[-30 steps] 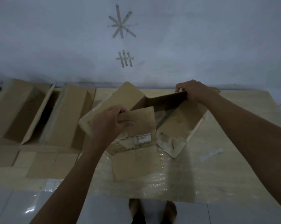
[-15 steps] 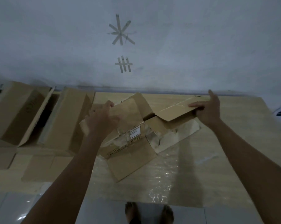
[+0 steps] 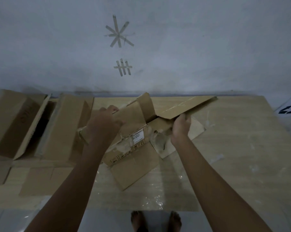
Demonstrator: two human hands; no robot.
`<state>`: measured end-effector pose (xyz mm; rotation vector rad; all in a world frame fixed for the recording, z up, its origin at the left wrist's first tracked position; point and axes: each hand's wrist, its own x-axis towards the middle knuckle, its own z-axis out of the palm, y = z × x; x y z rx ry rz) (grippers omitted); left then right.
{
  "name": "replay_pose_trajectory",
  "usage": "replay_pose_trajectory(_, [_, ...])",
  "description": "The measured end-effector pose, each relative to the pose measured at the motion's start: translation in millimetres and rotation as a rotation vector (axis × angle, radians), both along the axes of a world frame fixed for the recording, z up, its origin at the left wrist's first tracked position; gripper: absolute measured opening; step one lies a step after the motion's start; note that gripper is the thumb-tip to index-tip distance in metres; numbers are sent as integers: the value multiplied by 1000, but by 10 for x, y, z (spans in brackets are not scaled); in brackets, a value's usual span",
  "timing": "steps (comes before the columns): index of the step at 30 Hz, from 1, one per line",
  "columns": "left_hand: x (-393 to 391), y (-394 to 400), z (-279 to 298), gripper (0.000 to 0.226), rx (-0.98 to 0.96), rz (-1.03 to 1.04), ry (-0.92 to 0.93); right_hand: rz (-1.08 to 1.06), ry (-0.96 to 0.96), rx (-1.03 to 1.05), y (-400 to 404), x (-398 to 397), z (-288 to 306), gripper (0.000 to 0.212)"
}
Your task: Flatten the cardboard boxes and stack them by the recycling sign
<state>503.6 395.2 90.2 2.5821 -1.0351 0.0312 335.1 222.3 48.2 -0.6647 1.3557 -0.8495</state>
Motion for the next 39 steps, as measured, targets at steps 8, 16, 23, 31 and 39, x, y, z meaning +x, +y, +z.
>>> replay_pose_trajectory(8, [-570,-45,80,27,140,-177,-105,414,-209,45,482,362,392,116])
replay_pose_trajectory(16, [-954,213,244,38,77,-438,350,313,-158,-27,377,249,484,49])
replay_pose_trajectory(23, [-795,370,32,65,-47,-287,331,397,-356,42,128,6,465,42])
replay_pose_trajectory(31, [-1258,-7,-492,69,-11,-211,394,455,-26,-6,-302,-418,315,31])
replay_pose_trajectory(39, [-1212,-583,-1178,58,38,-302,639,492,403,-290,-680,-1299,193,12])
